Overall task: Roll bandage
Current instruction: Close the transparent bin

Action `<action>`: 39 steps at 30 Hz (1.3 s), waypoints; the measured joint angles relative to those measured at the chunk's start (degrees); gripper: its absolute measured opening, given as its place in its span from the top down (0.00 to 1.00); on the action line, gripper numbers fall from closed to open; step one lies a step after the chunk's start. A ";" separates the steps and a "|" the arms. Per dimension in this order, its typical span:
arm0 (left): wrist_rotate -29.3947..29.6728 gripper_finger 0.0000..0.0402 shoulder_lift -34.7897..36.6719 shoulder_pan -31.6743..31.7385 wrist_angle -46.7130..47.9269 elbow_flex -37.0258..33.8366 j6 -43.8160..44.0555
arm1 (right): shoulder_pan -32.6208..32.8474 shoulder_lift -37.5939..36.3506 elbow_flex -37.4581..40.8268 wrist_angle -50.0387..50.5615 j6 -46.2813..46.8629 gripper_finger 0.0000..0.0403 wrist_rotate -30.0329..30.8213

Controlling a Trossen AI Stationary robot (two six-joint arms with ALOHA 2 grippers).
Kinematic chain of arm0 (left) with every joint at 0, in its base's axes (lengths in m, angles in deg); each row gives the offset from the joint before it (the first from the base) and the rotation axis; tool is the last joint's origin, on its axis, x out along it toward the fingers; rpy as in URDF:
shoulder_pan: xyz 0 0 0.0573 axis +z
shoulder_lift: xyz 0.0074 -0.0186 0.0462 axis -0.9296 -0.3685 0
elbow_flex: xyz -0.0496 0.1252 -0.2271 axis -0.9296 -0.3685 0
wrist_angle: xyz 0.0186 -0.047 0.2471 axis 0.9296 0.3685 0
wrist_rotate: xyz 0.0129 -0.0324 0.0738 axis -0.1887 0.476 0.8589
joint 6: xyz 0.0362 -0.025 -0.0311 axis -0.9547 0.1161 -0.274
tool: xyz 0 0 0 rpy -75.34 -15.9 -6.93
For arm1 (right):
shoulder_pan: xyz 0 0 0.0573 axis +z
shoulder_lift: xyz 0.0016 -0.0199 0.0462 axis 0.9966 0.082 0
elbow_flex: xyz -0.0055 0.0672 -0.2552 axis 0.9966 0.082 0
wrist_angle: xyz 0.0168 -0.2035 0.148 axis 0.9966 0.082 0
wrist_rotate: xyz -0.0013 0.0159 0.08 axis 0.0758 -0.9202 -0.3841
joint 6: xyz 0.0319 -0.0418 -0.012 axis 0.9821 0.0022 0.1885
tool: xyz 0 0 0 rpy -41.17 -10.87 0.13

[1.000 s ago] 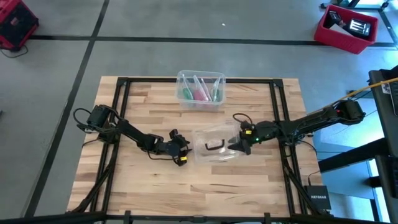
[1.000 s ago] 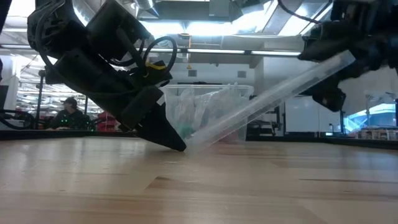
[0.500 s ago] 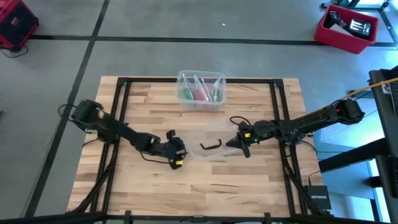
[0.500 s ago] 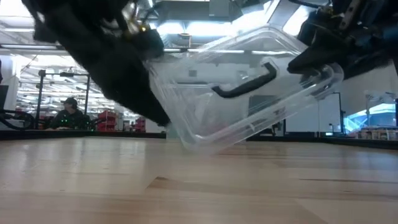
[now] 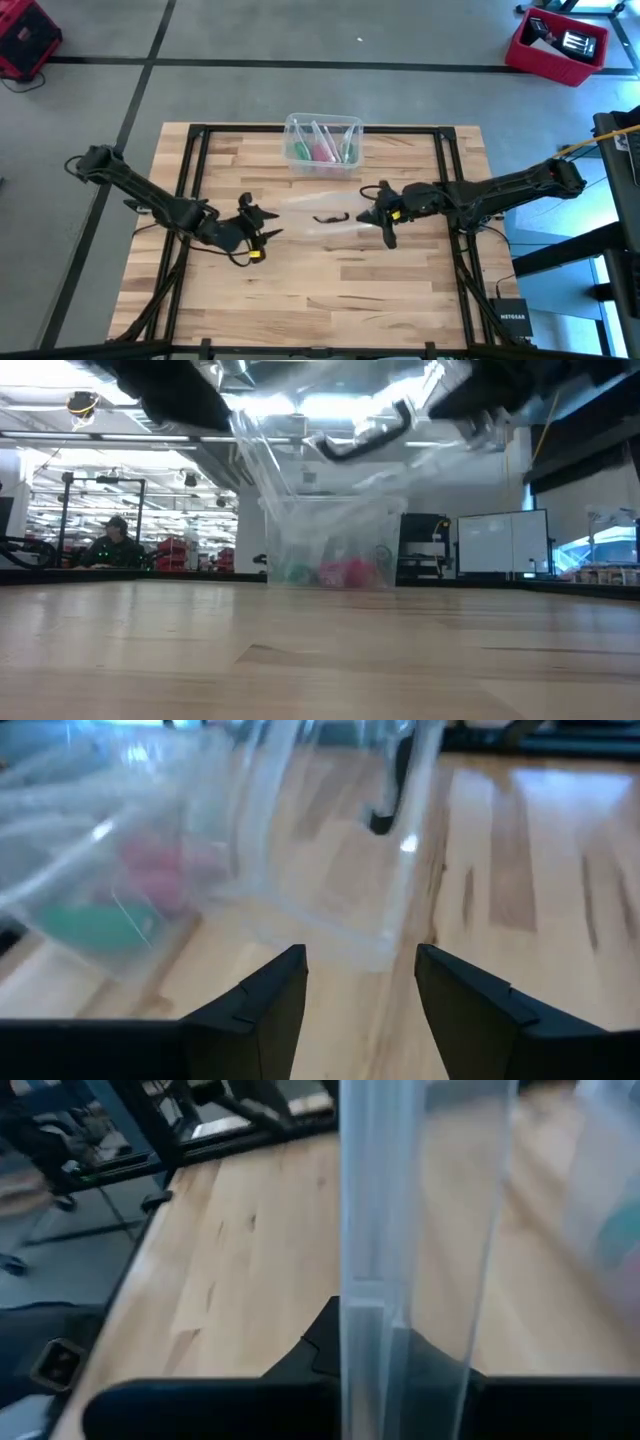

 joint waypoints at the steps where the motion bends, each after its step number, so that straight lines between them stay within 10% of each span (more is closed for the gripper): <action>1: 0.41 0.55 1.09 -0.22 -0.10 0.00 -0.87 | 0.00 0.00 -1.66 1.28 -1.78 0.96 0.95; 15: 1.12 0.55 10.51 0.79 -2.61 -0.02 -9.76 | -0.04 -0.04 -19.31 10.28 -30.96 0.96 21.55; 25: 1.13 0.55 -1.01 5.46 -37.12 -0.02 -39.18 | -0.07 3.22 -19.71 0.74 -44.59 0.96 32.36; 29: 0.30 0.55 -6.16 9.38 -54.80 -0.04 -37.26 | -0.04 5.14 -19.71 -9.11 -52.71 0.96 32.28; 39: -24.47 0.55 -11.95 23.09 -82.33 -0.04 -13.42 | -0.04 6.78 -19.71 -24.95 -65.41 0.96 23.97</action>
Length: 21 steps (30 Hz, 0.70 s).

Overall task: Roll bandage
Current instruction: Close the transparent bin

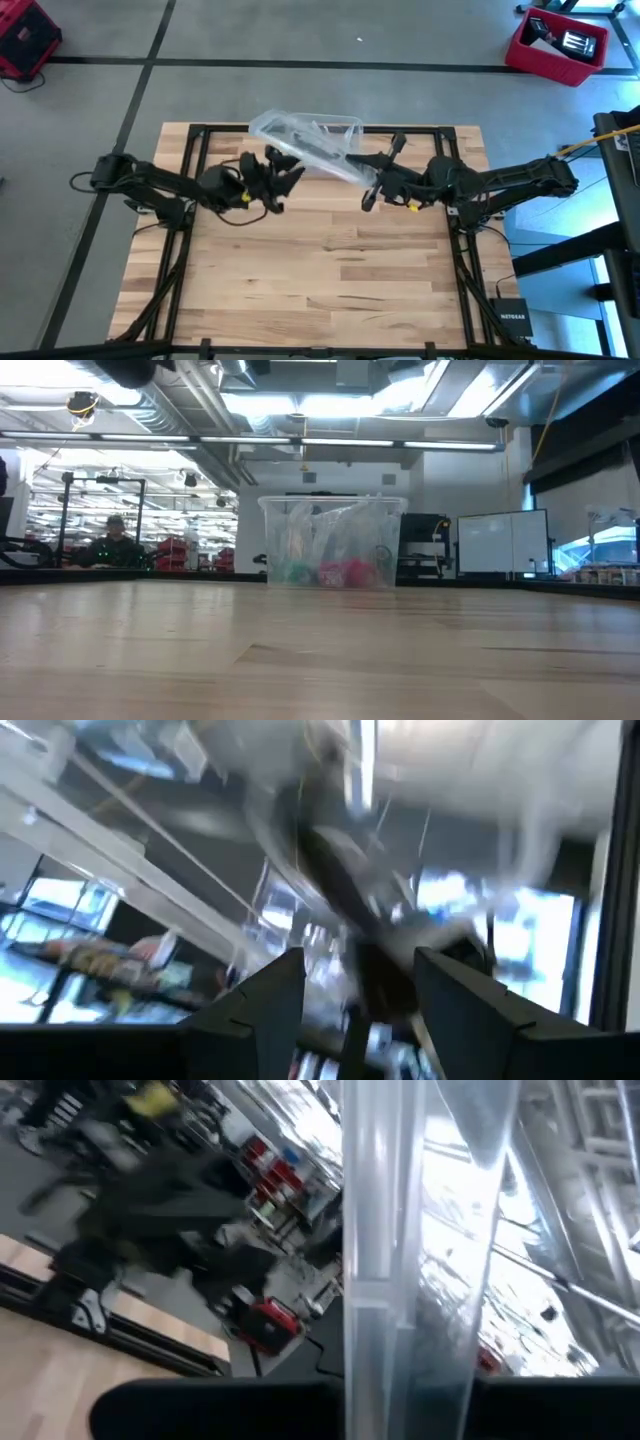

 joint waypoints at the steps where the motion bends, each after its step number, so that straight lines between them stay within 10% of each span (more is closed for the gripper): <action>1: -0.57 0.55 -0.66 0.80 -2.62 0.00 1.58 | 0.00 0.05 0.00 -0.26 -0.15 0.96 -0.54; 21: -9.54 0.55 -6.62 4.12 -13.78 3.17 3.01 | 0.00 5.57 0.02 -6.48 -5.97 0.96 -2.22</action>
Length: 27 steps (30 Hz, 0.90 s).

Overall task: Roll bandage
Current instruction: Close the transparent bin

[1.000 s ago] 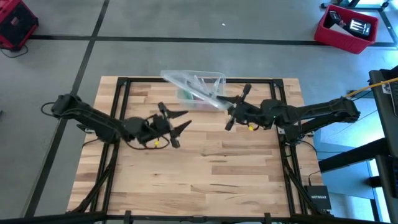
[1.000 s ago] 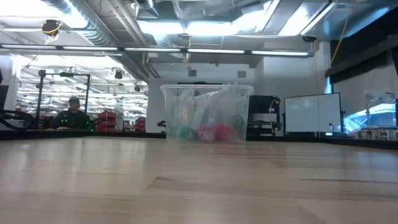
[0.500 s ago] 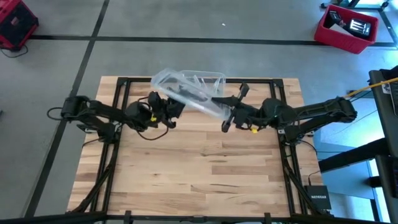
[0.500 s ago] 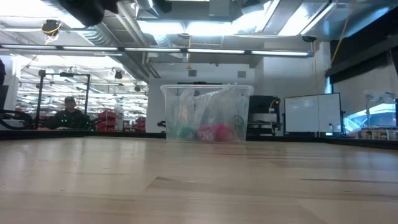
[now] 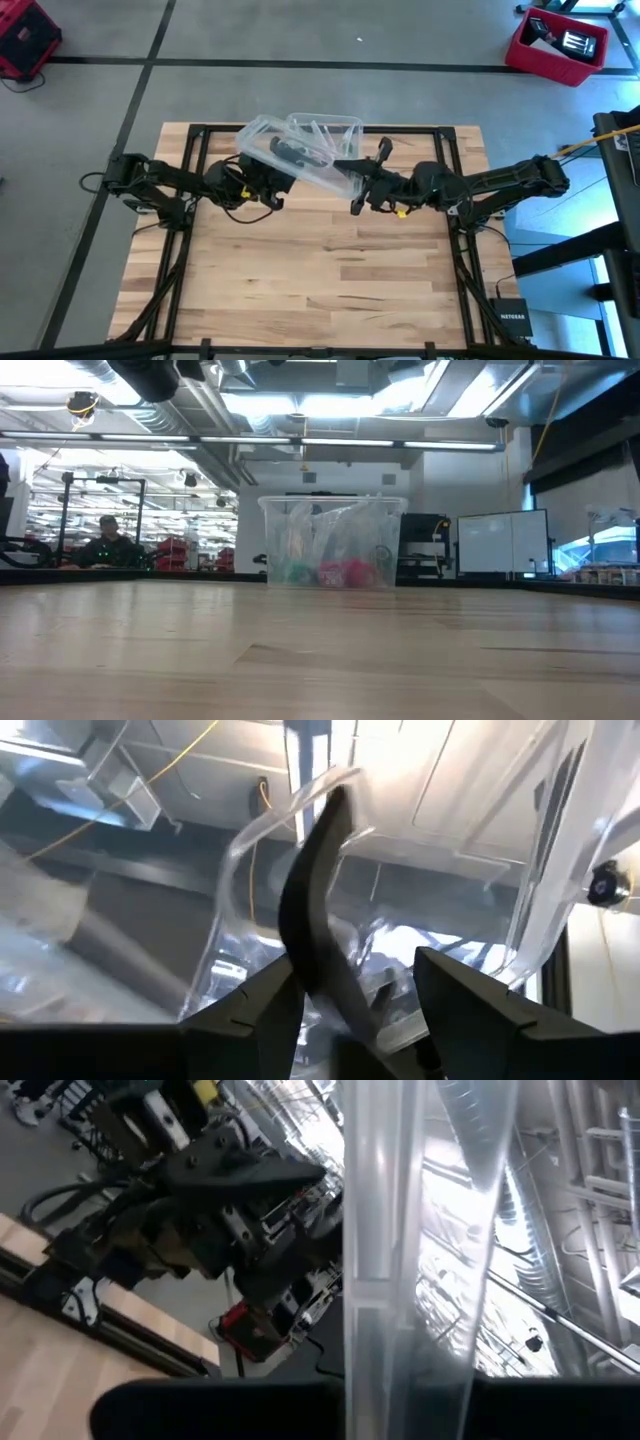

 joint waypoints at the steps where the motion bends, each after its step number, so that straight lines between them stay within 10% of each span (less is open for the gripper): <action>1: -0.38 0.55 0.00 0.00 -0.04 0.00 0.00 | 0.00 0.00 0.00 0.31 0.00 0.96 0.29; 9: -2.34 0.56 0.00 -0.04 -1.10 0.00 0.27 | -0.02 0.28 0.00 1.67 0.13 0.96 1.81; 14: -2.25 0.74 0.00 -0.04 -0.72 0.00 -0.97 | 0.02 0.26 -0.02 1.70 0.24 0.95 1.95; 18: -2.64 0.95 0.01 -0.28 -0.91 0.00 -2.79 | -0.02 0.28 0.00 3.18 0.69 0.82 3.07; 27: -2.46 0.95 4.50 -1.70 4.68 0.00 -3.68 | -0.02 -0.10 -0.01 11.76 9.55 0.59 18.18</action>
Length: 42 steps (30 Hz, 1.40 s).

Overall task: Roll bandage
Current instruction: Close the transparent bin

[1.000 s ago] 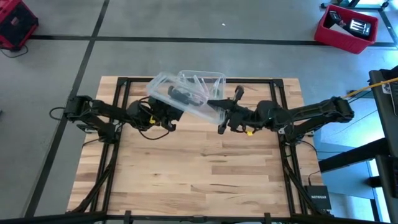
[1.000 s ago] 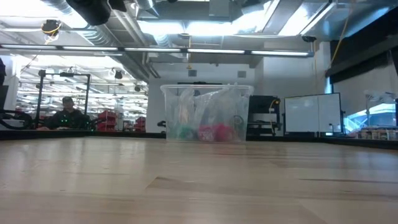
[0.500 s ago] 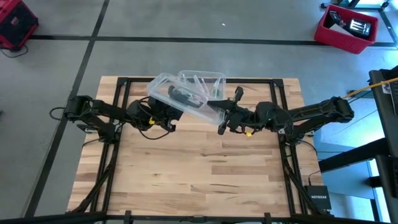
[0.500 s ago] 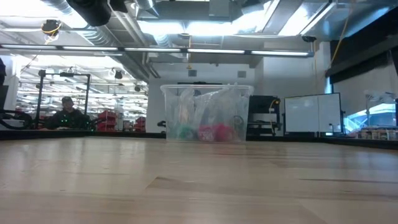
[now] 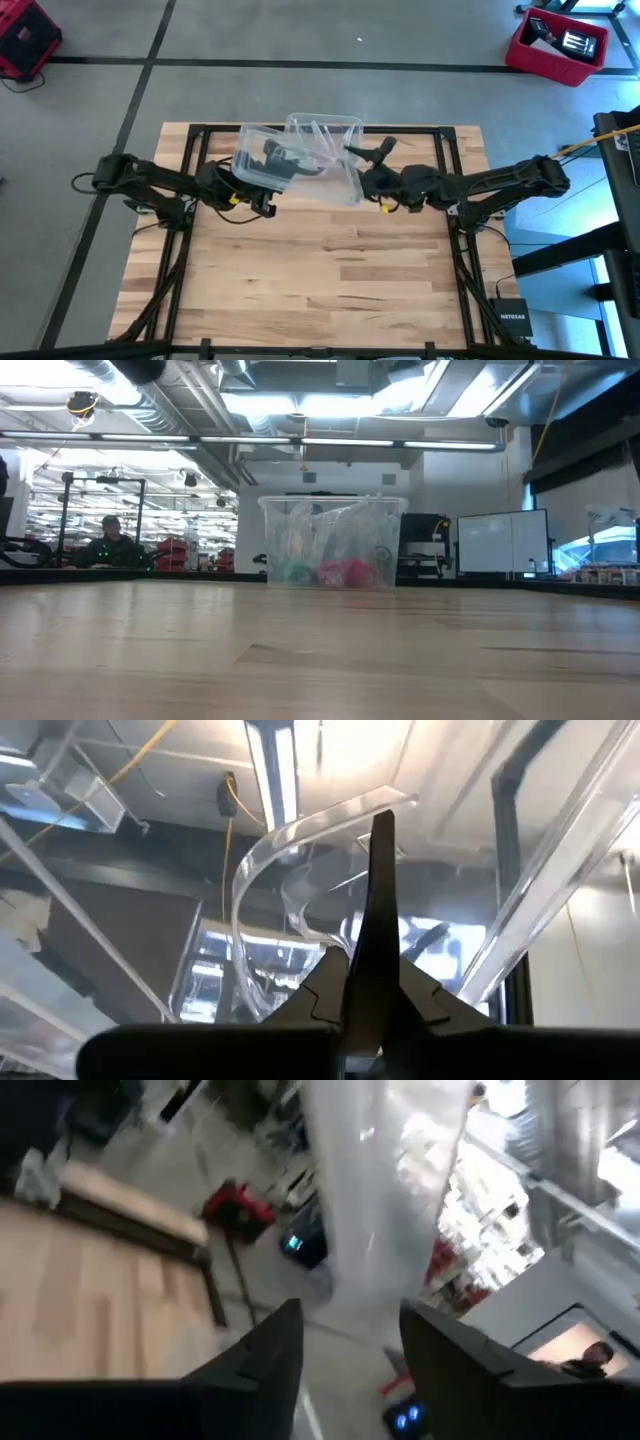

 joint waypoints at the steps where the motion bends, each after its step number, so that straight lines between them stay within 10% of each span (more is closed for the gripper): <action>1: -0.16 0.95 1.27 -0.01 2.26 0.00 -0.65 | 0.01 -0.31 0.01 2.54 1.10 0.57 0.10; 10: 9.63 0.94 17.94 0.83 36.71 2.13 -9.17 | 0.00 -8.65 0.03 26.92 21.18 0.51 -3.82; 18: 15.07 0.95 23.42 6.63 82.23 17.88 -8.48 | -1.94 -14.91 0.05 45.65 34.33 0.51 -8.78; 28: -1.75 0.95 11.20 24.54 128.59 44.77 -7.26 | -19.94 -15.14 10.68 36.66 35.82 0.51 -28.43; 42: -7.95 0.95 -19.38 31.53 160.31 77.48 -26.78 | -42.46 -14.31 24.21 21.72 39.09 0.51 -41.96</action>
